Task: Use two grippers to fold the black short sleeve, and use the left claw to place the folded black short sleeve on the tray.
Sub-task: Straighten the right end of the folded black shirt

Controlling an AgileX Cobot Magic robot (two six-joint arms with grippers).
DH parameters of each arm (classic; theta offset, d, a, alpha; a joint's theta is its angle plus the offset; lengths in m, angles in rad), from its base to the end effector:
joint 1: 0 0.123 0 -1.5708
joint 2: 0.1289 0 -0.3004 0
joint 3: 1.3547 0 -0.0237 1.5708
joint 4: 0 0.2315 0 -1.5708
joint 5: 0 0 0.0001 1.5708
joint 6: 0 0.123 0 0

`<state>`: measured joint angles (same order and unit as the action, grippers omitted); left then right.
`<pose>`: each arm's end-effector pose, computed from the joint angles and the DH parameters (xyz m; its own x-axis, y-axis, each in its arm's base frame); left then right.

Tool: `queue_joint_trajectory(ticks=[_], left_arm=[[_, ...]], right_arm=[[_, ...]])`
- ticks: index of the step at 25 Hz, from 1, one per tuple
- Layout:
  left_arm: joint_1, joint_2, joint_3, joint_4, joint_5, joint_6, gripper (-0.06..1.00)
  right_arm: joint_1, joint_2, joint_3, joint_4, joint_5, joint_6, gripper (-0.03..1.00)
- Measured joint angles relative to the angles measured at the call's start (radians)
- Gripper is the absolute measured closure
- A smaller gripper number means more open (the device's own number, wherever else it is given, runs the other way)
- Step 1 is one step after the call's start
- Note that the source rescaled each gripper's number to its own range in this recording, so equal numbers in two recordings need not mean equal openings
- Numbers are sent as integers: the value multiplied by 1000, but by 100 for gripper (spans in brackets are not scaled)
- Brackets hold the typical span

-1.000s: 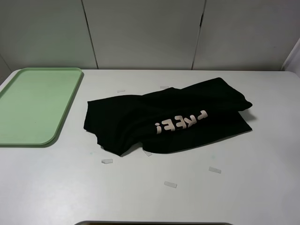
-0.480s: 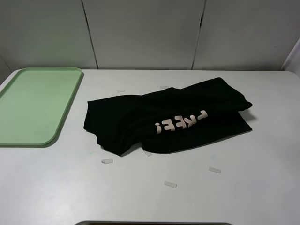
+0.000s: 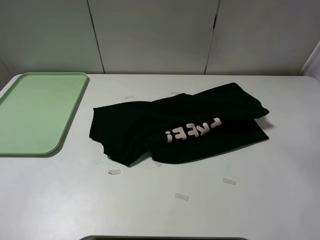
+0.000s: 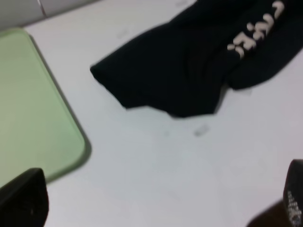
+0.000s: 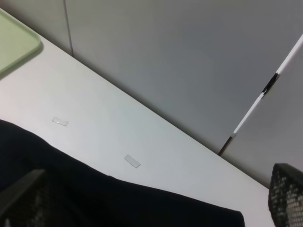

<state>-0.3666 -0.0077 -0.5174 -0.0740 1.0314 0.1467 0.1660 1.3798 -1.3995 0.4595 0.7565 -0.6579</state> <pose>-0.0123 -0.0036 0.2619 -0.3320 0.2434 -0.9113 0.4505 0.8897 0.0735 0.2956 0.0875 0.4053 -0.4014 -0.3642 -0.8404 -0.5563 0.8258 -0.0921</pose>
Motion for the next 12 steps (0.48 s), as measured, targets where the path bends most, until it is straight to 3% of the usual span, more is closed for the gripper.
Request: queue_joint_trajectory(ticks=[6,12], left_arm=[[0,0,19,10,29,10,-6],[0,0,20,12,29,7,-6]], right_arm=[[0,4,0,1,-2,19,-3],[0,78,0,3,38,154,-3]])
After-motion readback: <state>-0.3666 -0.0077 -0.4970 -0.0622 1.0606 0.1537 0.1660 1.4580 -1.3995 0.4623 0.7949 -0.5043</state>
